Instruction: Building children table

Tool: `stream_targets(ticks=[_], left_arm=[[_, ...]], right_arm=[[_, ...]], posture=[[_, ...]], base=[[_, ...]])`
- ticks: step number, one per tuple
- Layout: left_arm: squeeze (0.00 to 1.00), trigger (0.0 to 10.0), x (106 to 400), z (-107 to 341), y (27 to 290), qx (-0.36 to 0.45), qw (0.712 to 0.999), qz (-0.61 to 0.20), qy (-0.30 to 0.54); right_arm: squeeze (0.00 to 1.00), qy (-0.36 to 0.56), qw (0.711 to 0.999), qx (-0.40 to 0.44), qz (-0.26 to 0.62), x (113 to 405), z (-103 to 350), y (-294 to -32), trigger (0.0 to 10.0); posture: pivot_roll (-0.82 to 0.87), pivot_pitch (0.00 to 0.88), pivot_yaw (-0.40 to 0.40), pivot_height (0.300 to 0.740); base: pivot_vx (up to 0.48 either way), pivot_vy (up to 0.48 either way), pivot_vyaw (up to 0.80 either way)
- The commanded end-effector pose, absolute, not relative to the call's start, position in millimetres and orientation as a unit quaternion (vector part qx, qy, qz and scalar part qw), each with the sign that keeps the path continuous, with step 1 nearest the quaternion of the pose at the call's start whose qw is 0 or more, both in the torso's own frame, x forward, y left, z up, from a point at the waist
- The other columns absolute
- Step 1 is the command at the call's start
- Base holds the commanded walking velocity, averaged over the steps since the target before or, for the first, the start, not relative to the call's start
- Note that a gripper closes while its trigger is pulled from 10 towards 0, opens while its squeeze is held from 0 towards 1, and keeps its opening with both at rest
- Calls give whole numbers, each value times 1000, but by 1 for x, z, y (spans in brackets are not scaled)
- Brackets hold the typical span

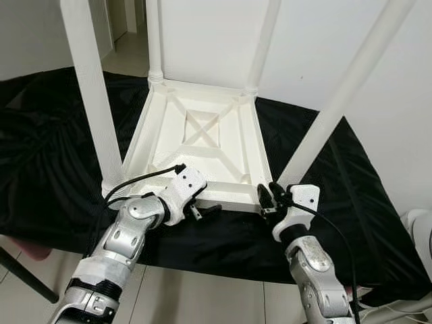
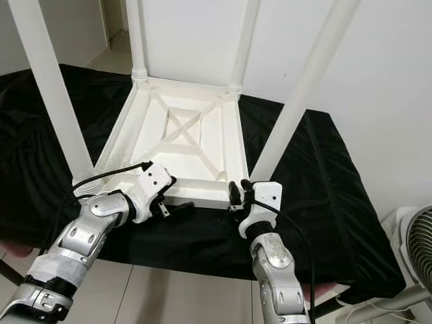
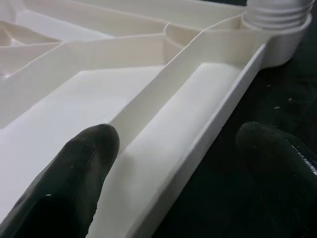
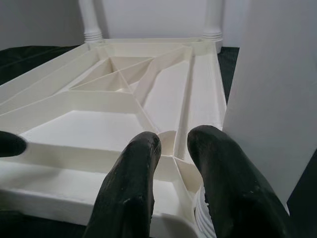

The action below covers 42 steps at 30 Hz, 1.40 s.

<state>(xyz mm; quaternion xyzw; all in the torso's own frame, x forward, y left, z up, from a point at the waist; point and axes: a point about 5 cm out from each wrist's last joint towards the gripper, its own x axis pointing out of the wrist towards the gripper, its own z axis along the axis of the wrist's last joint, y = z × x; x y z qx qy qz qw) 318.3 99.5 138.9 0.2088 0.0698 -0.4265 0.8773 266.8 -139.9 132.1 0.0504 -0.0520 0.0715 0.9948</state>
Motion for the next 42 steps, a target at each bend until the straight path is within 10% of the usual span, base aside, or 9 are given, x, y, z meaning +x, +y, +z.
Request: stream_targets(ticks=[1,42], left_arm=[[0,10000,327,142,103,235,915,-324,52],[0,10000,306,148,97,237,866,-439,20]], right_arm=[[0,-47,998,36,8,268,128,-164,10000],[0,-52,996,28,-62,252,120,-175,10000]], posture=[[-68,0,-102,740],[-95,26,-71,740]], base=[[0,0,0],[0,0,0]])
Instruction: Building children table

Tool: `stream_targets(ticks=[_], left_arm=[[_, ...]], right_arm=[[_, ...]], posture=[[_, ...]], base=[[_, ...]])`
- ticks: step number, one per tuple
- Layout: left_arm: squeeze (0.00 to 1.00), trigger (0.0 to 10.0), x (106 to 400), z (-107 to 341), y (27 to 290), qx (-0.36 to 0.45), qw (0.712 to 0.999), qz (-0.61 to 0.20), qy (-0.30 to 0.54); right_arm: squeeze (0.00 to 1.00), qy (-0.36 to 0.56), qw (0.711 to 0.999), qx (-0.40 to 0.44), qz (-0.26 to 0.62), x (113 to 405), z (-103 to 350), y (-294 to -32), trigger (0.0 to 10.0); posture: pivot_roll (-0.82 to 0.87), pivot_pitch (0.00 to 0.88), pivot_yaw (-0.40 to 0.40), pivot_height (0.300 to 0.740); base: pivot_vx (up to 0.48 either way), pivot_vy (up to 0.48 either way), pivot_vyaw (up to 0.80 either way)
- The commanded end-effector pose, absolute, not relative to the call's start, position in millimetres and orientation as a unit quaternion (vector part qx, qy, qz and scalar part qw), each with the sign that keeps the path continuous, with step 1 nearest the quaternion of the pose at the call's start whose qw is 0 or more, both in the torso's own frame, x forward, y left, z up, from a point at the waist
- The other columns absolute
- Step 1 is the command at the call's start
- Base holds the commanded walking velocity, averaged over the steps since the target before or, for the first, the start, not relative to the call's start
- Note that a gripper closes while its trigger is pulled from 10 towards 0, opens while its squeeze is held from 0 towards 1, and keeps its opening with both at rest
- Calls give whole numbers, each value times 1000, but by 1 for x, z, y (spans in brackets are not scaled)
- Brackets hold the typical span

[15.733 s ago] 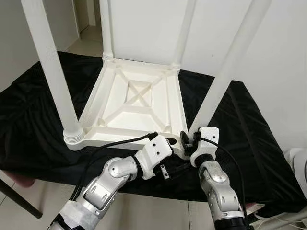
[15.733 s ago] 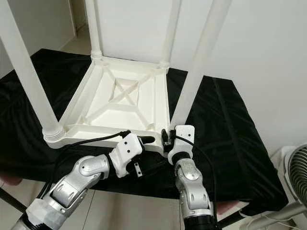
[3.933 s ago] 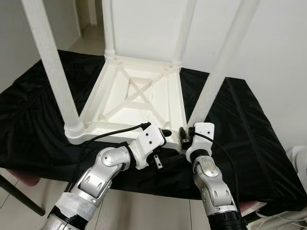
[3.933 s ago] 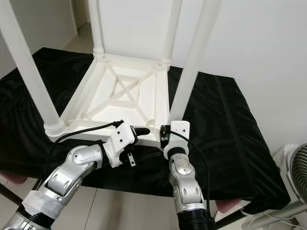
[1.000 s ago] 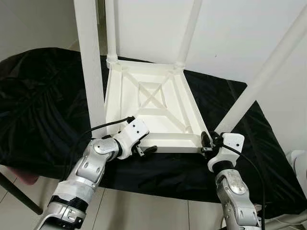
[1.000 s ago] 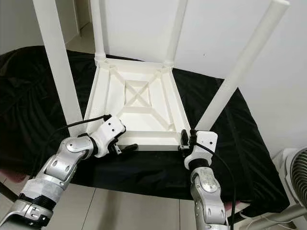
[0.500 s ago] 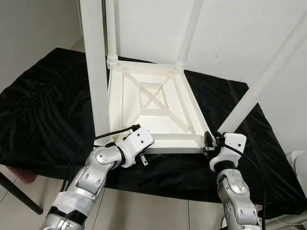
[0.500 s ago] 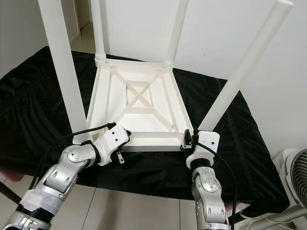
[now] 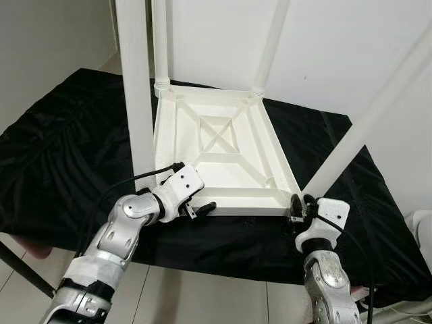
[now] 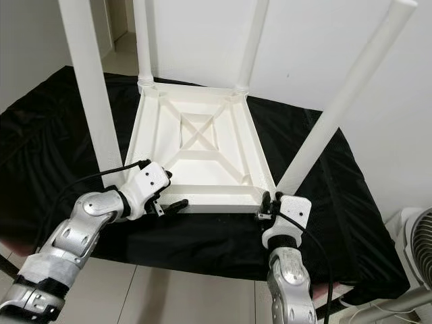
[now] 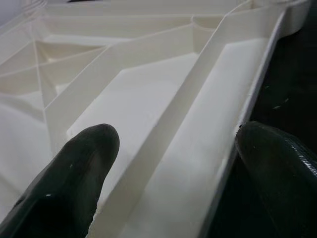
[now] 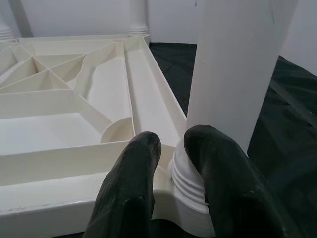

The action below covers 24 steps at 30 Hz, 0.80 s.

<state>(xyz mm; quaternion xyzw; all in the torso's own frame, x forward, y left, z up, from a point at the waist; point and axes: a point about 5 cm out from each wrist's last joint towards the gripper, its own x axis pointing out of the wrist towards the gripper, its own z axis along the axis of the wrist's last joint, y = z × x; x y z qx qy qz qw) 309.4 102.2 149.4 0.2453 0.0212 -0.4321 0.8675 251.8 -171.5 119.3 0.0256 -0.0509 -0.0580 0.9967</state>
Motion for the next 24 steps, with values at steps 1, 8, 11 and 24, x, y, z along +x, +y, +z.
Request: stream_targets(ticks=[1,8,11,24], left_arm=[[0,10000,300,147,94,224,865,-449,18],[0,10000,257,149,90,181,850,-493,-38],[0,10000,249,150,95,167,855,-490,-41],[0,10000,200,154,163,94,858,-504,44]], right_arm=[[0,-55,997,28,-55,254,121,-173,10000],[0,-55,998,27,-25,259,122,-167,10000],[0,-53,998,30,-15,261,122,-163,10000],[0,-53,998,33,27,280,124,-153,10000]], posture=[[-94,27,-71,740],[-56,37,-97,740],[-46,41,-102,740],[23,46,-143,740]], base=[[0,0,0],[0,0,0],[0,0,0],[0,0,0]])
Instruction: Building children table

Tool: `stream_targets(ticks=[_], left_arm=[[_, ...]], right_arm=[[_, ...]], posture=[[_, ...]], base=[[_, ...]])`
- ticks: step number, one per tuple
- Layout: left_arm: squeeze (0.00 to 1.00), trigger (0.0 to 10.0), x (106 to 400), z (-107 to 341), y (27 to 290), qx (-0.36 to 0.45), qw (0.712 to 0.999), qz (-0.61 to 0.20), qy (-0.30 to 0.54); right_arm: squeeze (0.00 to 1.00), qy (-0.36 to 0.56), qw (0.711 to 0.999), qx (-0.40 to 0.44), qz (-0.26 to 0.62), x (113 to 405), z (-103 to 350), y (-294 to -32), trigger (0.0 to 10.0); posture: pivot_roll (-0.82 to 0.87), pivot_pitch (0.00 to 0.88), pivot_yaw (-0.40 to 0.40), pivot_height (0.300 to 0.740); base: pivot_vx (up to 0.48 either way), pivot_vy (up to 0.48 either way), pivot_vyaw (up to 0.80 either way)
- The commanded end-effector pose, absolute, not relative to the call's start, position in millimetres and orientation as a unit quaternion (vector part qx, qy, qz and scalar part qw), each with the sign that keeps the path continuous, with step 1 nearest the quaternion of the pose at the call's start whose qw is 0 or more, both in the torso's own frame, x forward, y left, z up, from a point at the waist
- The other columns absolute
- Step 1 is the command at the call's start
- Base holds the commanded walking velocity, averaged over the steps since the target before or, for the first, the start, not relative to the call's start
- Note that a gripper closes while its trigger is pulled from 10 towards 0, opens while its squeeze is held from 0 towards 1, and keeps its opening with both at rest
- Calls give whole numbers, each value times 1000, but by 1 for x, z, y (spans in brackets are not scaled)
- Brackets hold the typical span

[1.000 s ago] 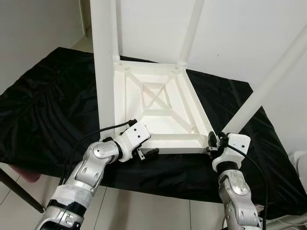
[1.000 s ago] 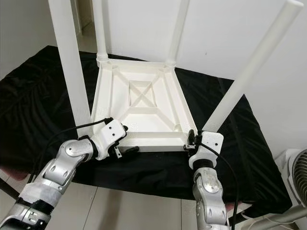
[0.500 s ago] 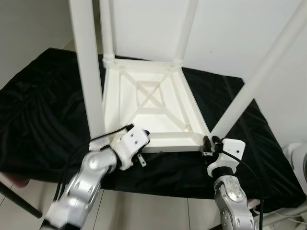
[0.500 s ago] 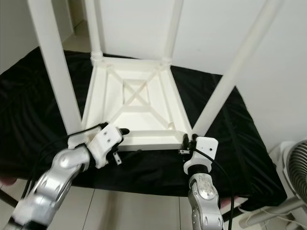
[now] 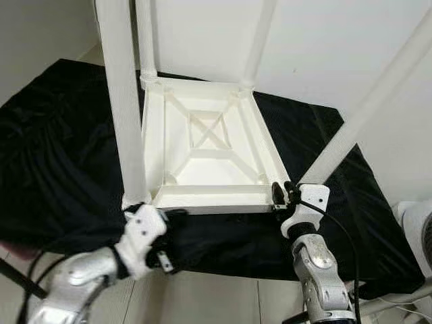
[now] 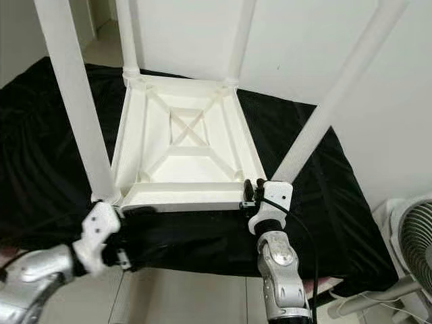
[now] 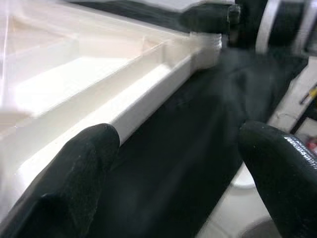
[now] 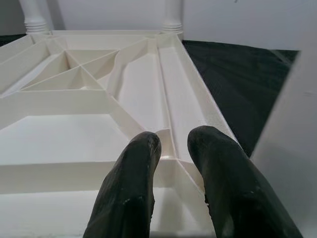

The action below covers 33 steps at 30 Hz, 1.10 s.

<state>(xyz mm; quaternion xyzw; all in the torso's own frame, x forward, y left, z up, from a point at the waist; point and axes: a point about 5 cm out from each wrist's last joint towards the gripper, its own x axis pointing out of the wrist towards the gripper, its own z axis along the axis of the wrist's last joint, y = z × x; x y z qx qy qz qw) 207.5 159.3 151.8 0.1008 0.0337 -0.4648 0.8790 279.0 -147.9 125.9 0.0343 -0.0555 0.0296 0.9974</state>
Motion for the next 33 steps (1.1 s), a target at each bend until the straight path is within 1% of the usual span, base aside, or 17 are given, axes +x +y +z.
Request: stream_targets(ticks=[1,2,3,4,7,9,11,12,13,16,17,18,20,22,26,31,33], left_arm=[[0,10000,200,154,163,94,858,-504,44],[0,10000,198,155,168,98,856,-504,51],[0,10000,195,157,184,106,859,-496,64],[0,10000,195,157,184,106,859,-496,64],[0,10000,188,164,222,118,866,-473,113],[0,10000,187,168,234,121,872,-459,123],[0,10000,187,171,238,121,873,-455,125],[0,10000,187,176,248,128,880,-438,129],[0,10000,187,176,248,128,880,-438,129],[0,10000,192,184,275,161,900,-379,140],[0,10000,192,184,275,161,900,-379,140],[0,10000,201,186,288,181,914,-333,141],[0,10000,202,187,291,185,917,-324,141],[0,10000,215,193,300,210,928,-283,118],[0,10000,224,197,301,217,935,-264,97],[0,10000,261,210,296,223,955,-191,41],[0,10000,270,216,292,224,958,-178,19]], right_arm=[[0,-53,998,33,27,280,124,-153,10000],[0,-54,998,32,29,281,124,-152,10000],[0,-54,997,31,35,283,124,-151,10000],[0,-54,997,31,35,283,124,-151,10000],[0,-52,997,31,42,287,123,-148,10000],[0,-51,997,30,43,288,122,-148,10000],[0,-52,997,29,44,289,122,-148,10000],[0,-52,997,29,44,290,122,-148,10000],[0,-52,997,29,44,290,122,-148,10000],[0,-52,997,32,44,291,121,-147,10000],[0,-52,997,32,44,291,121,-147,10000],[0,-52,997,32,45,291,121,-146,10000],[0,-53,997,33,45,291,121,-146,10000],[0,-50,997,33,51,290,119,-143,10000],[0,-48,997,33,55,290,118,-142,10000],[0,-38,996,35,72,288,114,-135,10000],[0,-33,996,35,81,286,112,-132,10000]], posture=[[23,46,-143,740],[23,46,-143,740],[37,46,-147,740],[37,46,-147,740],[54,46,-154,740],[58,47,-150,740],[58,47,-150,740],[61,46,-152,740],[61,46,-152,740],[60,44,-150,740],[60,44,-150,740],[59,42,-149,740],[59,40,-151,740],[58,40,-151,740],[56,35,-153,740],[56,31,-160,740],[53,26,-158,740]], base=[[0,0,0],[0,0,0],[0,0,0],[0,0,0],[0,0,0],[0,0,0],[0,0,0],[0,0,0],[0,0,0],[0,0,0],[0,0,0],[0,0,0],[0,0,0],[0,0,0],[0,0,0],[0,0,0],[0,0,0]])
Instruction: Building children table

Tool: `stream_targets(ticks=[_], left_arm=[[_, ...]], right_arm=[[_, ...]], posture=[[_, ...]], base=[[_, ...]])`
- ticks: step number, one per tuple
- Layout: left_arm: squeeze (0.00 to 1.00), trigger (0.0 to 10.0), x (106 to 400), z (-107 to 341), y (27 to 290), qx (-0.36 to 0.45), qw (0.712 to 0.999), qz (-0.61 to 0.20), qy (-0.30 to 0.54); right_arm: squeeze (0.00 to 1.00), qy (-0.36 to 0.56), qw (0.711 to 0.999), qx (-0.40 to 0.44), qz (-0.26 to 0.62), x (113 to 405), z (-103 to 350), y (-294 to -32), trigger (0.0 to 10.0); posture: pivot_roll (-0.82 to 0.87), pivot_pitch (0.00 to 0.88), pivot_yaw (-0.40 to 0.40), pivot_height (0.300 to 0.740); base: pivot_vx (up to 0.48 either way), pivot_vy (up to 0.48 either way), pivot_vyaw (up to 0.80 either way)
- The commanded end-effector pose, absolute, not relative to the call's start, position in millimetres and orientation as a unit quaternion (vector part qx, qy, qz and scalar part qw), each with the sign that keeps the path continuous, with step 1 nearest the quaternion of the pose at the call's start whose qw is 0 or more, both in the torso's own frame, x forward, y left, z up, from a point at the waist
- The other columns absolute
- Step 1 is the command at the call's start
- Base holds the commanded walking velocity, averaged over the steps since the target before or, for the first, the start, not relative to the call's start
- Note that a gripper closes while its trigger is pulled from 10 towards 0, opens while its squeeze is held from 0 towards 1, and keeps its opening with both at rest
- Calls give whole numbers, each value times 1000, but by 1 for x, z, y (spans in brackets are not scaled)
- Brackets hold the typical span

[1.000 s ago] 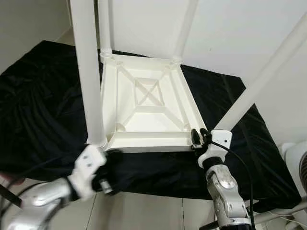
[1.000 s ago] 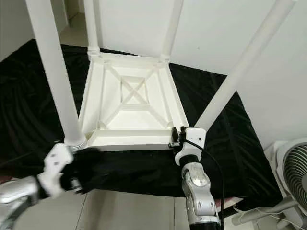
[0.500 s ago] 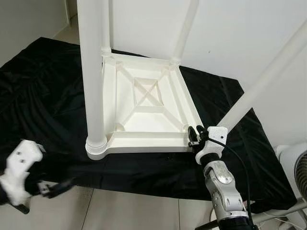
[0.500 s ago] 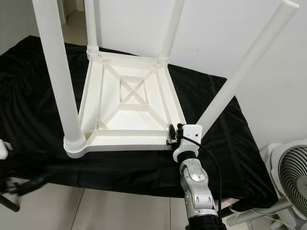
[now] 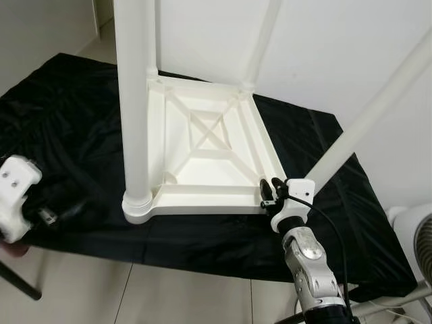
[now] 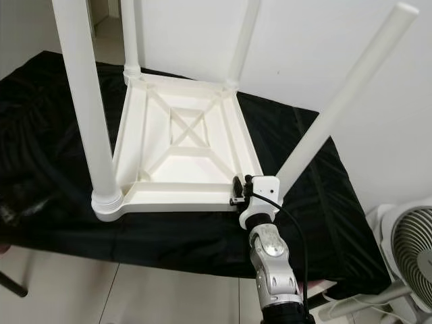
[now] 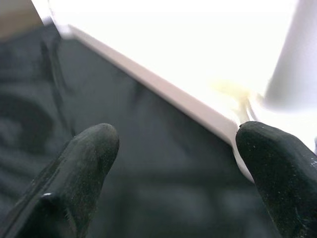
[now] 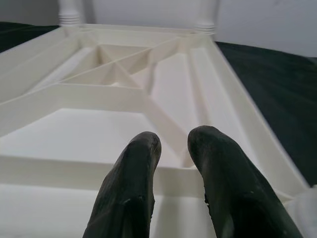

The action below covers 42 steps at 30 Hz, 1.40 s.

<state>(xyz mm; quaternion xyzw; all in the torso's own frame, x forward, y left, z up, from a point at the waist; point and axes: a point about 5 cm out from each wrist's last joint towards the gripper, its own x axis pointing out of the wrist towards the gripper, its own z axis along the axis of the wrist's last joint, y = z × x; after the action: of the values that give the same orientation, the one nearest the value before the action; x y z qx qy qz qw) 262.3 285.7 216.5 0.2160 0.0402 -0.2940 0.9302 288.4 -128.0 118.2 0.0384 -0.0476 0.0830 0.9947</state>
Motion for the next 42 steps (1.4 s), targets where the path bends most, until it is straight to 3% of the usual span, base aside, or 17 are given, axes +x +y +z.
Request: stream_targets(ticks=[1,5,9,15,25,33,42], left_arm=[[0,10000,275,219,290,224,959,-172,5],[0,10000,282,224,285,211,963,-168,-14],[0,10000,313,229,243,147,967,-198,-58],[0,10000,326,225,204,119,958,-249,-73],[0,10000,341,225,168,92,953,-277,-85],[0,10000,330,216,137,82,936,-332,-79],[0,10000,293,217,92,67,881,-460,-87]], right_arm=[[0,-31,995,35,87,285,110,-130,10000],[0,-29,995,33,95,283,109,-128,10000],[0,-36,995,21,89,278,109,-130,10000],[0,-46,996,17,72,281,113,-136,10000],[0,-54,997,18,51,290,119,-143,10000],[0,-36,999,15,32,289,111,-144,10000],[0,-53,999,7,-11,299,117,-156,10000]], posture=[[53,26,-158,740],[47,25,-153,740],[20,15,-137,740],[0,13,-111,740],[-10,16,-100,740],[-7,14,-109,740],[3,6,-122,740]], base=[[0,0,0],[0,0,0],[0,0,0],[0,0,0],[0,0,0],[0,0,0],[0,0,0]])
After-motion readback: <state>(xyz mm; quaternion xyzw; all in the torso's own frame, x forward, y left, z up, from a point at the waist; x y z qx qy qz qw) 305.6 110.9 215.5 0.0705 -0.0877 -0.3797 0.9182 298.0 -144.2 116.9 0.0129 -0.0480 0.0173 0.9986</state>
